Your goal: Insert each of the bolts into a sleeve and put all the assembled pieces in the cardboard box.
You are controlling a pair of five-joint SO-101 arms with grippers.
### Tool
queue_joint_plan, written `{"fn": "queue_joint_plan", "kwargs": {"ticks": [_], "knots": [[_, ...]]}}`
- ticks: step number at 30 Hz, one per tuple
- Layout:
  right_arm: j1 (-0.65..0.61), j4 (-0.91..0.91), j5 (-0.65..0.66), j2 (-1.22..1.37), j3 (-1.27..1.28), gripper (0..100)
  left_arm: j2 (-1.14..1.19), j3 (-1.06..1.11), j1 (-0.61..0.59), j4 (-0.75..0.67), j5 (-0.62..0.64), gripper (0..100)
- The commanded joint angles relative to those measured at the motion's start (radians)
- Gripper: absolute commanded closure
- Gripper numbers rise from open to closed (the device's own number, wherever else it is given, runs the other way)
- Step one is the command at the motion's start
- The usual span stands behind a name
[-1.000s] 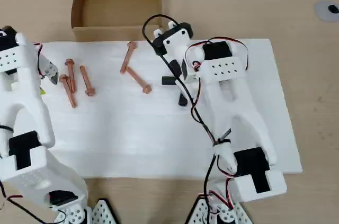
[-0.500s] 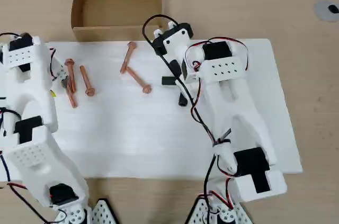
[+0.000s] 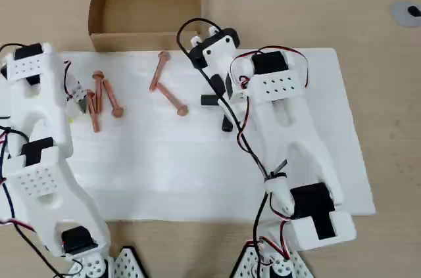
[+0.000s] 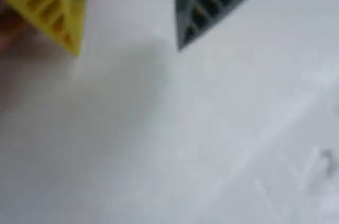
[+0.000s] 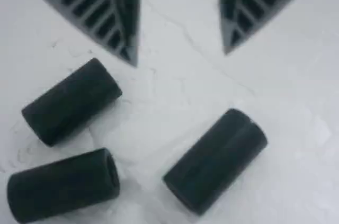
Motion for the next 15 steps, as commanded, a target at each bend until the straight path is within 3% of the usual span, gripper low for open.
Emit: {"fn": "queue_joint_plan", "kwargs": {"ticks": [1, 8, 15], "knots": [[-0.008, 0.003, 0.003, -0.002, -0.058, 86.1, -0.099, -0.161, 0.044, 0.106, -0.025, 86], [-0.008, 0.005, 0.005, -0.002, -0.058, 86.1, -0.099, -0.186, 0.103, 0.126, -0.017, 86], [-0.008, -0.003, 0.008, -0.002, -0.022, 86.1, -0.01, -0.094, 0.1, 0.012, -0.005, 86]]}}
